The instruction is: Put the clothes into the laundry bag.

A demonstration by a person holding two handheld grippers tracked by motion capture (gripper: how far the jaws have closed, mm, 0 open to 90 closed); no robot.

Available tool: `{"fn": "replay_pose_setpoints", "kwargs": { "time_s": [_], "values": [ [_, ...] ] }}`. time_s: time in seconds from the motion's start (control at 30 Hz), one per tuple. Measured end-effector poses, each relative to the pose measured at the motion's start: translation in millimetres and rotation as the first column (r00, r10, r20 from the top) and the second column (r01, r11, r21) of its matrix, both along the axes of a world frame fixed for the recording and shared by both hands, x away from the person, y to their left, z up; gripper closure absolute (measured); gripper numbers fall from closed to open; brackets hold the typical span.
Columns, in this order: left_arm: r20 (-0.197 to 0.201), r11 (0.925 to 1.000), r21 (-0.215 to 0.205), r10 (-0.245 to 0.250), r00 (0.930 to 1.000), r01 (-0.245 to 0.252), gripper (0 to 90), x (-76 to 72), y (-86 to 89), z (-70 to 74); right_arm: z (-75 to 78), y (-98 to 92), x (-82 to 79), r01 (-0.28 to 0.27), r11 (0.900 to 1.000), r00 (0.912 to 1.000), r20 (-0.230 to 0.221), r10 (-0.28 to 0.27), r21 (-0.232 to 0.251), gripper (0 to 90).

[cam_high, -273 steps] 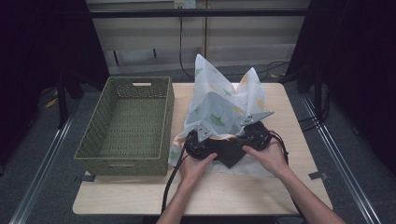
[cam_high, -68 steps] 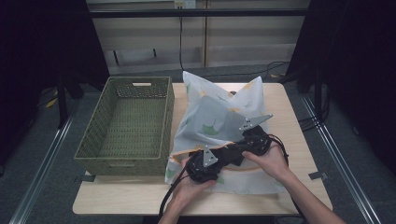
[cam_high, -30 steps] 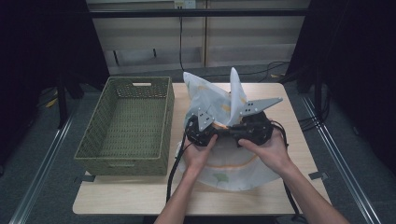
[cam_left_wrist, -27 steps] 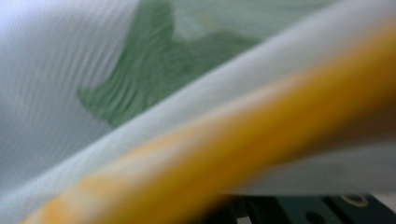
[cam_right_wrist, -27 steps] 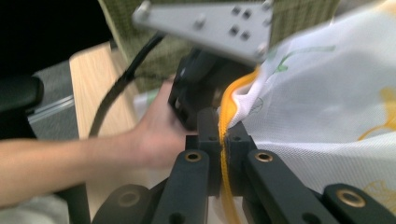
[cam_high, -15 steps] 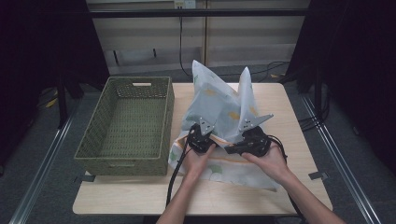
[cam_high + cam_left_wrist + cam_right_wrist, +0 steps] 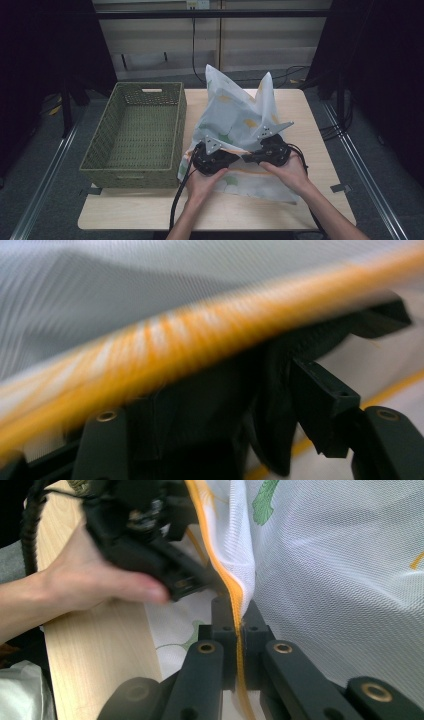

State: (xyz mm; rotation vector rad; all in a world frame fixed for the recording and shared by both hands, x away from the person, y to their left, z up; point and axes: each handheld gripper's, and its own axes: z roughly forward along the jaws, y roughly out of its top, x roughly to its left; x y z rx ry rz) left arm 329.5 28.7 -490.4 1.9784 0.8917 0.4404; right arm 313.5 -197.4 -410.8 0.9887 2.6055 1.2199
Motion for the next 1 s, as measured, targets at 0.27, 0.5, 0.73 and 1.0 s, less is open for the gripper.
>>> {"fn": "replay_pose_setpoints", "kwargs": {
  "time_s": [0.27, 0.5, 0.73, 1.0],
  "values": [
    [0.041, 0.9998, 0.005, -0.017, 0.999, 0.017, 32.7, -36.0, 15.1, 6.7, 3.4, -1.5, 0.9, 0.004, 1.0, 1.0, 0.004, -0.004, 0.011, 89.1],
    [0.0, 0.9959, 0.035, -0.084, 0.9965, 0.084, 57.7, -58.6, 30.0, -0.7, 5.8, -1.1, -0.3, 0.001, 1.0, 0.9999, 0.012, -0.001, 0.011, 89.1],
    [-0.092, 0.971, 0.143, -0.18, 0.9794, 0.191, 61.8, -44.1, 16.5, -12.5, 5.8, 2.6, 0.5, -0.006, 1.0, 1.0, 0.007, 0.005, 0.013, 89.0],
    [-0.108, 0.9682, 0.173, -0.164, 0.9805, 0.181, 33.2, -19.0, 4.7, -14.1, 4.6, 3.8, -0.1, -0.008, 1.0, 1.0, 0.003, 0.008, 0.008, 89.0]
  ]
}}
